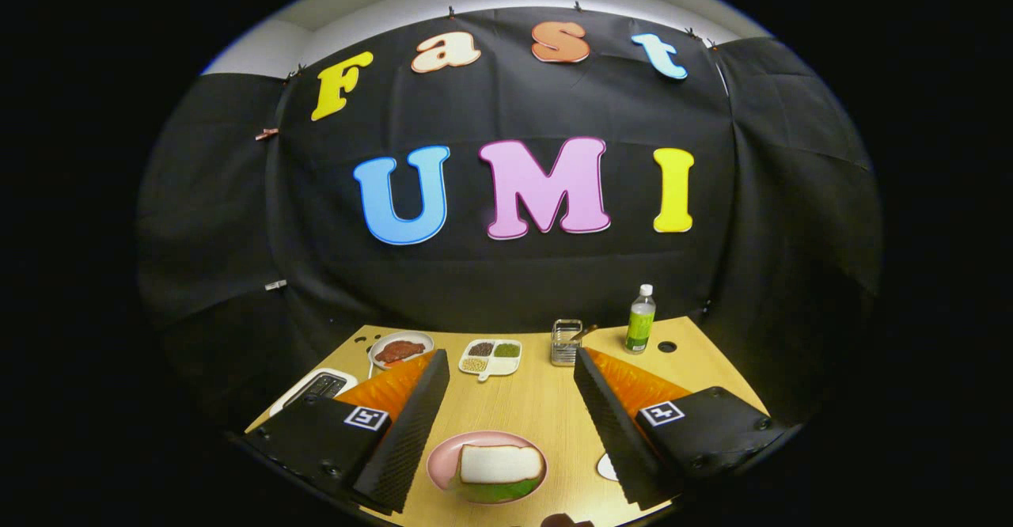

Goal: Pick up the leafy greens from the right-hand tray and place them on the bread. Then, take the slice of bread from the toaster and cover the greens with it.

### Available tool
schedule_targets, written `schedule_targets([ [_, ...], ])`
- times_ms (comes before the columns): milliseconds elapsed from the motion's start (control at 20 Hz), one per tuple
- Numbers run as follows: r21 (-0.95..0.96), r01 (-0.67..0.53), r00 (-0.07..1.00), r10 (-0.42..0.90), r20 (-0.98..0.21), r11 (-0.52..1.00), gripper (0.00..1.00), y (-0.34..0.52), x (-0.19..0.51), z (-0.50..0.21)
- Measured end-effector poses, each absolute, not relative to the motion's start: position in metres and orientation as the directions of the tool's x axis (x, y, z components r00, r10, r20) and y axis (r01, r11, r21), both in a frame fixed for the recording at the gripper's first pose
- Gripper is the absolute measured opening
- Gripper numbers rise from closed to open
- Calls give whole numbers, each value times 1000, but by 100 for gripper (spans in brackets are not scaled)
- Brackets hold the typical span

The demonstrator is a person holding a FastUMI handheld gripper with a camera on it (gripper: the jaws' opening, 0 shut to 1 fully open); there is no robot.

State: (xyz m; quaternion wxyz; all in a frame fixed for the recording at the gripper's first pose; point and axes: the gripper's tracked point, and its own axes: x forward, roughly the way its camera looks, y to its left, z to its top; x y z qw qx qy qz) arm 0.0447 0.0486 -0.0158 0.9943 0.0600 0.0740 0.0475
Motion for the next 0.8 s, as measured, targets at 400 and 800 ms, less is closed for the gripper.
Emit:
schedule_targets([
  [400,97,49,994,-39,-101,994,99,-13,1,-3],
  [800,111,77,992,-65,-104,991,99,-33,-1,-3],
])
